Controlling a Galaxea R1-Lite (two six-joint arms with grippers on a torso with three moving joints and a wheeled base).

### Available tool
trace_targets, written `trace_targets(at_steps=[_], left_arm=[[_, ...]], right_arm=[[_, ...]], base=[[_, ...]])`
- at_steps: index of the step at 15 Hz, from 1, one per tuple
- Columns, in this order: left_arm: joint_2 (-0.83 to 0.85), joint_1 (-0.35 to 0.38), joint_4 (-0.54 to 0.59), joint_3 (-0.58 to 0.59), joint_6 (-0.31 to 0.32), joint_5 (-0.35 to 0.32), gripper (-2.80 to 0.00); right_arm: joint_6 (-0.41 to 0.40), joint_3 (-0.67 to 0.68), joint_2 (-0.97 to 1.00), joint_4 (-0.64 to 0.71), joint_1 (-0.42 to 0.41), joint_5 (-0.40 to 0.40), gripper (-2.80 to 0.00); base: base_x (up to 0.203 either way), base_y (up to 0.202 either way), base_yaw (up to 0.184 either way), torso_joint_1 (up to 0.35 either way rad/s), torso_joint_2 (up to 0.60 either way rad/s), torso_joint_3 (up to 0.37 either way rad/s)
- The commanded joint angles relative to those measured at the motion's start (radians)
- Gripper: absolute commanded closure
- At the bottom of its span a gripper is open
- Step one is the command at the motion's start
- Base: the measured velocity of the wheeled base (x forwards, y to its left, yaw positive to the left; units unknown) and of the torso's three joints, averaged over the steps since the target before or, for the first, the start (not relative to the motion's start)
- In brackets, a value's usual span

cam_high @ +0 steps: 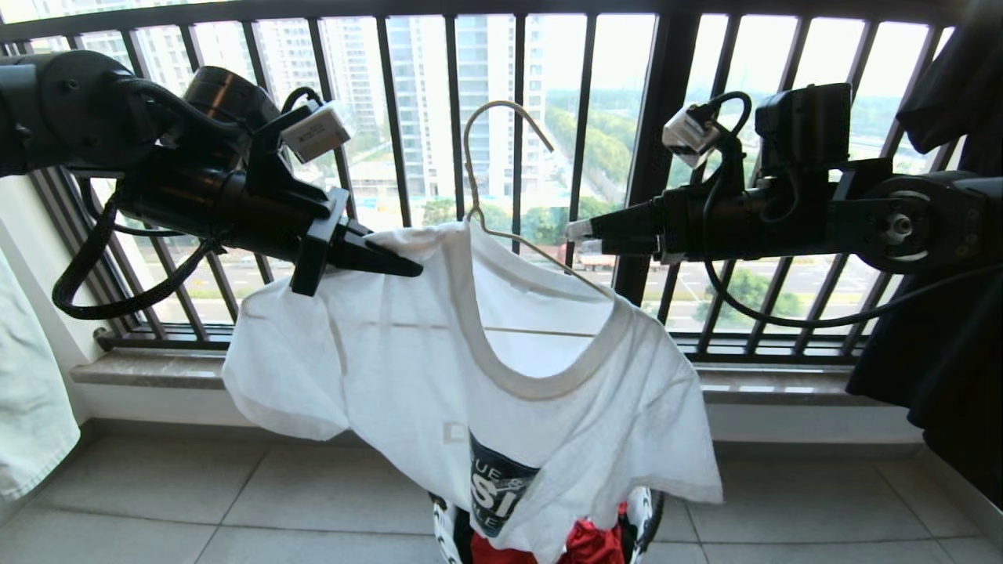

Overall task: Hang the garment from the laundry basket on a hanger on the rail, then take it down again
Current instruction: Hang the clothes rack on the clothesline

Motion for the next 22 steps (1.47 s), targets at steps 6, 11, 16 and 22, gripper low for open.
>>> trace_targets(at_steps=[6,11,16,22], left_arm=[[-0.019,0.046,-0.003,0.008,-0.088,-0.012,0.00],[-0.072,0.064,-0.018,0.017,-0.164,-0.012,0.00],[-0.227,0.071,-0.020,0.095,-0.281,-0.008,0.00],[-0.401,0.178,-0.158,0.382,-0.375,-0.010,0.00]], right_arm=[[0.027,-0.049,-0.010,0.004,-0.091,0.002,0.00],[0.046,-0.067,-0.037,0.012,-0.079,-0.107,0.00],[0.047,0.013,-0.148,0.011,-0.047,-0.326,0.00],[0.038,0.272,-0.394,0.008,-0.017,-0.544,0.00]], base=[[0.000,0.000,0.000,0.000,0.00,0.000],[0.000,0.000,0.000,0.000,0.00,0.000],[0.000,0.000,0.000,0.000,0.00,0.000],[0.000,0.000,0.000,0.000,0.00,0.000]])
